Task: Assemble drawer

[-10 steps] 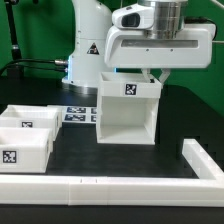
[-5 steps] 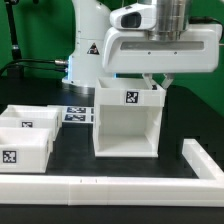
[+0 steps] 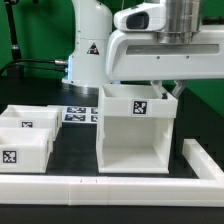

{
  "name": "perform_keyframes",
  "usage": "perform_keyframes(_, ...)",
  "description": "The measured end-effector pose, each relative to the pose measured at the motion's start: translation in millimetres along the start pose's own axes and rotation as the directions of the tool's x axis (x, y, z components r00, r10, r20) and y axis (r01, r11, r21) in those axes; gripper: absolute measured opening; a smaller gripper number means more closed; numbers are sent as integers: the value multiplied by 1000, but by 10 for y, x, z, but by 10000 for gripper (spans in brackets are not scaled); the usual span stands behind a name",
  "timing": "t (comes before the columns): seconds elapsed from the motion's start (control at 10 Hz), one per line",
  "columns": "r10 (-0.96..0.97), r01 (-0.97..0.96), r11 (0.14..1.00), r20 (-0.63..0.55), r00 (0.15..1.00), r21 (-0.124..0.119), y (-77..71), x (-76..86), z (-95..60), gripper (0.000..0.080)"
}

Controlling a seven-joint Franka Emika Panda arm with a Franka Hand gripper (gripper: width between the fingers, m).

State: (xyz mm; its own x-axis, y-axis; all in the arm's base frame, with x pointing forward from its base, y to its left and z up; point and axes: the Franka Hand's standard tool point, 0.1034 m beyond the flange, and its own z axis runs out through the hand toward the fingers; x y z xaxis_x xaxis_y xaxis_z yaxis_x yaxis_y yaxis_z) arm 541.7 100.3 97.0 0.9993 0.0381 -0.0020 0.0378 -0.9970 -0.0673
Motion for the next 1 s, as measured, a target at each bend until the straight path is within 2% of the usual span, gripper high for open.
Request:
perform_keyframes(0.4, 23, -23, 1000, -4, 1000, 2, -6, 5, -8, 38)
perform_keyframes(0.7, 158, -158, 987, -4, 987, 6, -28, 6, -9, 38)
perform_keyframes(0.8, 209, -208, 978, -4, 978, 10, -13, 44, -9, 38)
perform_keyframes(1.0, 358, -357, 934, -20, 934, 22, 101, 361, -18, 38)
